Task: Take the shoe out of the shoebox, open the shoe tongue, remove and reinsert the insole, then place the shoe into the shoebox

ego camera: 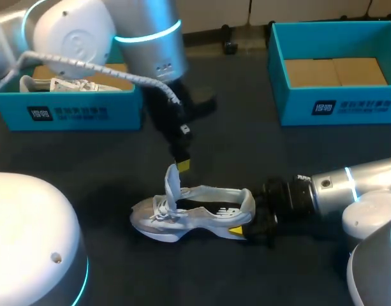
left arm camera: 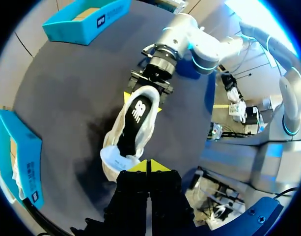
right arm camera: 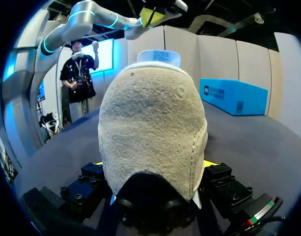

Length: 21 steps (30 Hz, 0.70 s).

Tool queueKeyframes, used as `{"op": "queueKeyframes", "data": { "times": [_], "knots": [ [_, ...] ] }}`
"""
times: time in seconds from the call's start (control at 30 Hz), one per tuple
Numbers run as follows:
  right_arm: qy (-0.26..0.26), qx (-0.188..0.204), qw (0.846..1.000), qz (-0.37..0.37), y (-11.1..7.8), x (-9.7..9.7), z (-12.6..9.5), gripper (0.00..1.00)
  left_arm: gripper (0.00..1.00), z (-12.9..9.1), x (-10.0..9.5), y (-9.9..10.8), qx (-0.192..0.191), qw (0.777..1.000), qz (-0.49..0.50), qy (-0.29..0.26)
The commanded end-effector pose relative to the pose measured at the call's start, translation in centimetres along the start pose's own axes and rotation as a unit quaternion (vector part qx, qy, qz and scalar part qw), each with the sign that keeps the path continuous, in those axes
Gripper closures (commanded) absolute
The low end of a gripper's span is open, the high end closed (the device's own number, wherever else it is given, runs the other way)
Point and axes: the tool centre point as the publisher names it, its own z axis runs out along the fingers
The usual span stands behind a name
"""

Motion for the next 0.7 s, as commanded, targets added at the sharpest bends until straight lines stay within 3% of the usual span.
{"op": "queueKeyframes", "data": {
  "times": [0.03,0.17,0.2,0.27,0.33,0.37,0.47,0.53,0.7],
  "knots": [
    [-0.001,0.001,1.000,0.000,0.0,0.1,0.0,1.00,1.00,0.0,-0.2,-1.0,-0.092,0.996,0.000,0.003],
    [-0.001,0.001,1.000,0.000,0.0,0.1,0.0,1.00,1.00,0.0,-0.2,-1.0,-0.092,0.996,0.000,0.003],
    [-0.001,0.001,1.000,0.000,0.0,0.1,0.0,1.00,1.00,0.4,-0.1,-1.3,-0.101,0.995,0.024,0.005],
    [-0.001,0.001,1.000,0.000,0.0,0.1,0.0,1.00,1.00,1.8,0.5,-2.5,-0.092,0.992,0.071,-0.044],
    [-0.001,0.001,1.000,0.000,0.0,0.1,0.0,1.00,1.00,2.5,0.4,-3.0,-0.099,0.989,0.104,-0.038],
    [-0.001,0.001,1.000,0.000,0.0,0.1,0.0,1.00,1.00,3.9,0.1,-4.2,-0.114,0.984,0.120,-0.063],
    [-0.001,0.001,1.000,0.000,0.0,0.1,0.0,1.00,1.00,5.7,-0.4,-5.0,-0.112,0.976,0.177,-0.064],
    [-0.001,0.001,1.000,0.000,0.0,0.1,0.0,1.00,1.00,6.8,-0.6,-5.4,-0.138,0.969,0.195,-0.065],
    [-0.001,0.001,1.000,0.000,0.0,0.1,0.0,1.00,1.00,7.2,-0.7,-5.4,-0.144,0.966,0.199,-0.079]
  ]
}}
